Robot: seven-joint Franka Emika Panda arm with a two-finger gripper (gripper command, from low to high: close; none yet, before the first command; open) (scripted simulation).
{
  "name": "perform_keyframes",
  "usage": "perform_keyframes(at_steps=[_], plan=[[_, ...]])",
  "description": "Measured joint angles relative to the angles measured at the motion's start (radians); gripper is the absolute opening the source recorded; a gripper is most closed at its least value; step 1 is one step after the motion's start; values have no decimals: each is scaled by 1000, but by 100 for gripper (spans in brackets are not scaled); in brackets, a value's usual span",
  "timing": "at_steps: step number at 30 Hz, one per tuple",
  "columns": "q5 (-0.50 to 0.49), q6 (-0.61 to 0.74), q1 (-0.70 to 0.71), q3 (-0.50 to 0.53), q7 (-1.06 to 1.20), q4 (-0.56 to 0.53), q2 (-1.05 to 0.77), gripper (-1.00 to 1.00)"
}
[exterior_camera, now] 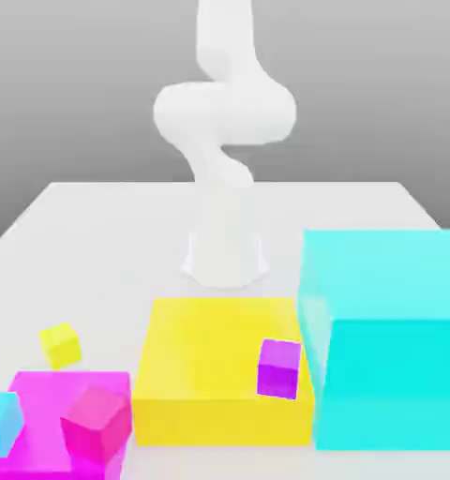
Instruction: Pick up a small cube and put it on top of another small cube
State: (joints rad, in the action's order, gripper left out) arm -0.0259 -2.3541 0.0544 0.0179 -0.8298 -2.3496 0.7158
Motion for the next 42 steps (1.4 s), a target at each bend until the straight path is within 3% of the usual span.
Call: perform_keyframes(at_steps=[9,15,21,27,28,35,42], plan=[[-83,-213,195,121,-105,-191,-337,0],[-74,-353,300,229,-126,-315,-553,0],[93,-496,406,281,-33,-425,-778,0],[281,-663,553,99,105,-393,-996,0],[288,-683,574,77,111,-388,-1020,-100],[285,-682,578,73,108,-388,-1019,-100],[90,-502,515,177,-48,-423,-802,-100]])
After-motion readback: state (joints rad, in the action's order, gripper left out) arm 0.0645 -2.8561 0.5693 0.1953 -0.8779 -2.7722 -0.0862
